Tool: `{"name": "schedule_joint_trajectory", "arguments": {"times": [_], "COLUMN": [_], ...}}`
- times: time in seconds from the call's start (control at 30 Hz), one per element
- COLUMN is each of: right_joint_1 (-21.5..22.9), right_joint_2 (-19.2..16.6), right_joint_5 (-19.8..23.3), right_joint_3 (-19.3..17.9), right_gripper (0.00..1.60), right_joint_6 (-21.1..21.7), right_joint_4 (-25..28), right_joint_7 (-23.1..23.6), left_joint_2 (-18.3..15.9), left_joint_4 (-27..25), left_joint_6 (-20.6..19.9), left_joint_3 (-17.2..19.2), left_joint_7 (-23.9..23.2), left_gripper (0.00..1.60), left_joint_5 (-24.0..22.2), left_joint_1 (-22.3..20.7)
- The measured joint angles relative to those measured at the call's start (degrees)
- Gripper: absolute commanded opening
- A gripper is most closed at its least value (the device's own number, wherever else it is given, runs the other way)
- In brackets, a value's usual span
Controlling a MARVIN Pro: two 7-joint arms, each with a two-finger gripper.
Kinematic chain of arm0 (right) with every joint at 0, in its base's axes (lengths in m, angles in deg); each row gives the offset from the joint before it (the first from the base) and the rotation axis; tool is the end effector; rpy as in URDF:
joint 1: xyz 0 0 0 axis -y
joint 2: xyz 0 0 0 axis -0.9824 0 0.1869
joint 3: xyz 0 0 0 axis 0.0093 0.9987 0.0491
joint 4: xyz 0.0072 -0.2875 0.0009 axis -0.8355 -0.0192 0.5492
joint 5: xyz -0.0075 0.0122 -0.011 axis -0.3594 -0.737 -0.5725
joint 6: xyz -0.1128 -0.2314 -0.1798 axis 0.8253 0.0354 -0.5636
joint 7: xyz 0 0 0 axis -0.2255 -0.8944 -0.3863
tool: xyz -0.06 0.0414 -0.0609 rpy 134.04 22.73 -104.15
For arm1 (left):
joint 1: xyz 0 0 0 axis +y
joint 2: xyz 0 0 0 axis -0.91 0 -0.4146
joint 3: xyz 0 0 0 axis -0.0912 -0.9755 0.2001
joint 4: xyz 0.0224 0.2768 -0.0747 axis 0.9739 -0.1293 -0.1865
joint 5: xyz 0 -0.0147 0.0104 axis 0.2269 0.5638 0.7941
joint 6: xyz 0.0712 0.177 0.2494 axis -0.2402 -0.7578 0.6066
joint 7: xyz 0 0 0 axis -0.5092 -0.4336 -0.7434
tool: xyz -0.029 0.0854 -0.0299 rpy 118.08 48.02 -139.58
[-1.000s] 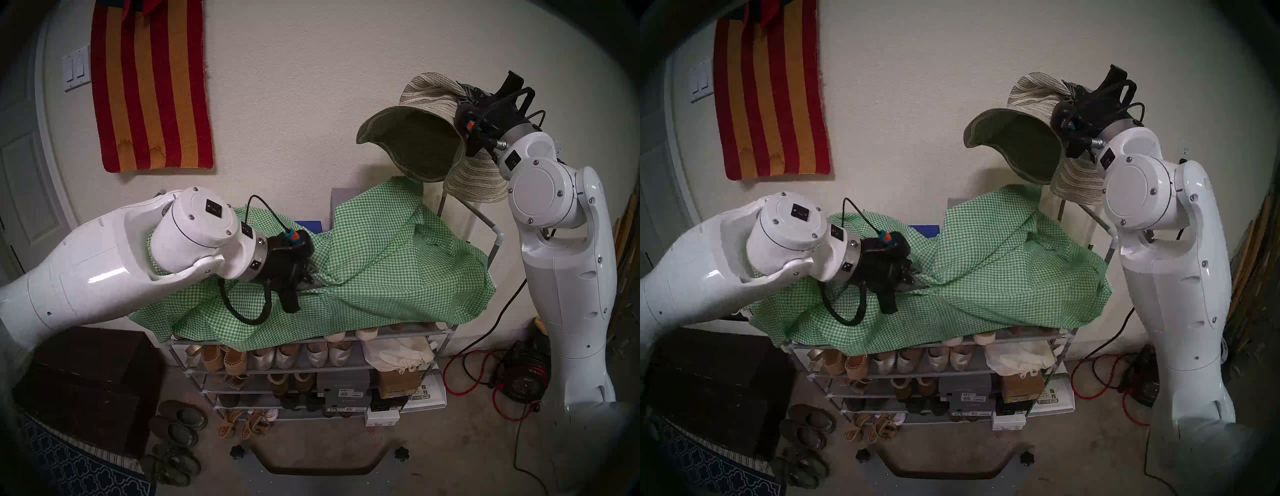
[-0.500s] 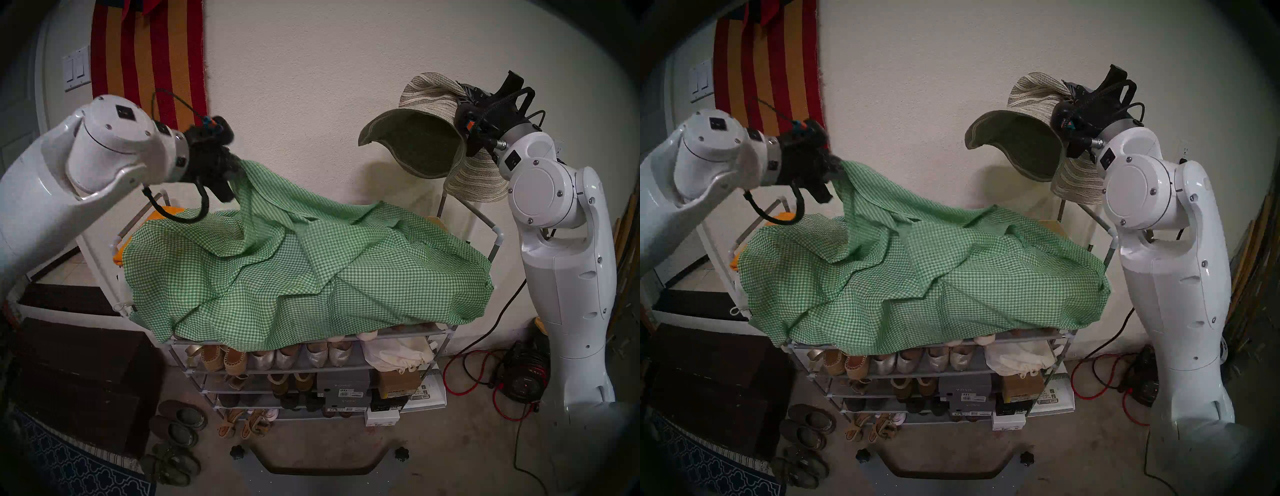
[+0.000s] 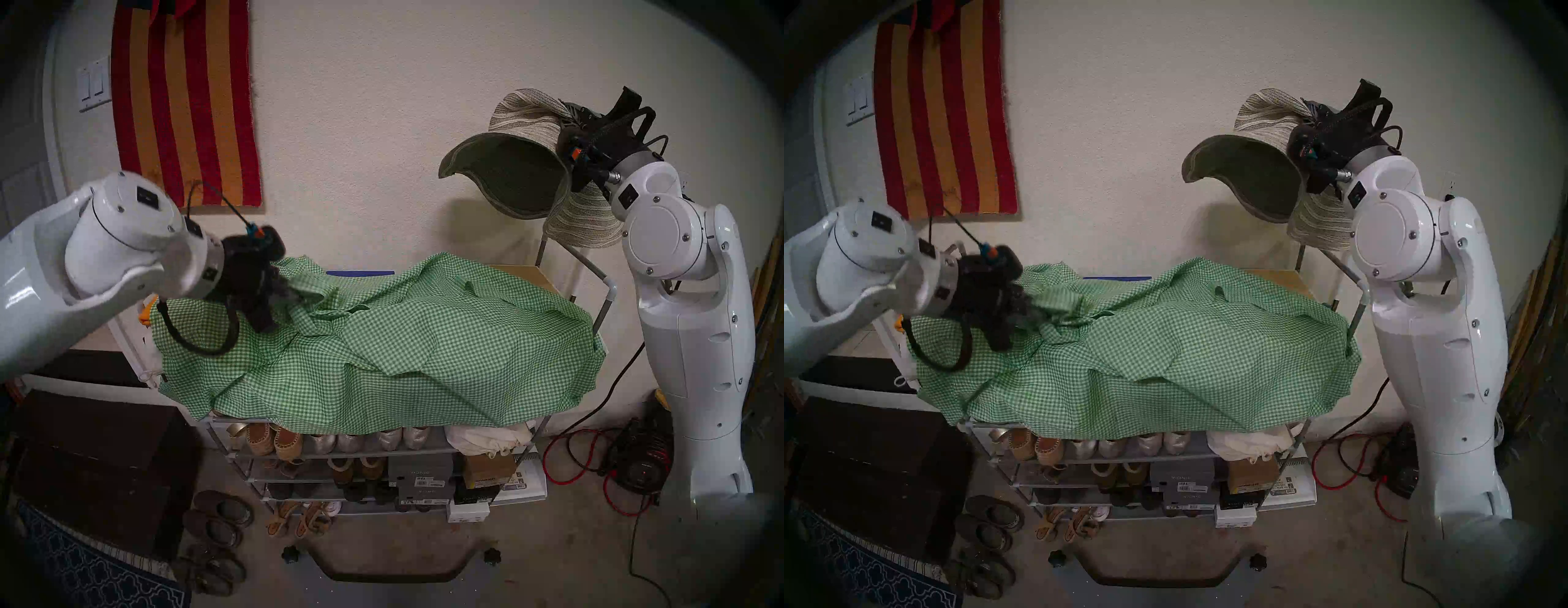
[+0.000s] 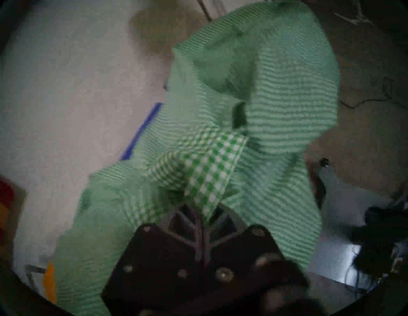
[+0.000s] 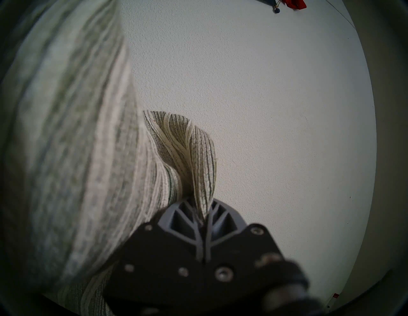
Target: Lift the object off the cloth, cover the shoe rack with the cloth, put the object back
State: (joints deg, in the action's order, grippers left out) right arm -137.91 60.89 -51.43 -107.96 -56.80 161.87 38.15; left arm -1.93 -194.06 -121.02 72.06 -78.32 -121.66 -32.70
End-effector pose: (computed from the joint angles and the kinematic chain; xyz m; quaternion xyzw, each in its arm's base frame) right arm 0.4024 -0.0392 0.0820 0.3693 0.3978 0.6558 0.5247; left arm 0.3413 0.0242 -0.0619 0.7598 -0.5331 0.3721 0.0056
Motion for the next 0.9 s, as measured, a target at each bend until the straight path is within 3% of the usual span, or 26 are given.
{"name": "schedule_joint_trajectory", "arguments": {"times": [0.43,0.9], "right_joint_1": [0.0,-0.1], "right_joint_2": [0.2,0.4], "right_joint_5": [-0.1,-0.3], "right_joint_3": [-0.1,-0.2], "right_gripper": [0.00,0.00], "right_joint_6": [-0.2,-0.4], "right_joint_4": [0.0,0.0], "right_joint_7": [0.1,0.2], "left_joint_2": [-2.9,-4.3], "left_joint_4": [-10.5,-11.3], "left_joint_6": [-4.6,-5.9], "left_joint_3": [1.6,-6.7], "left_joint_7": [-1.5,-2.8], "left_gripper": [0.00,0.00], "left_joint_5": [-0.6,-1.3], "left_joint_1": [0.6,6.9]}}
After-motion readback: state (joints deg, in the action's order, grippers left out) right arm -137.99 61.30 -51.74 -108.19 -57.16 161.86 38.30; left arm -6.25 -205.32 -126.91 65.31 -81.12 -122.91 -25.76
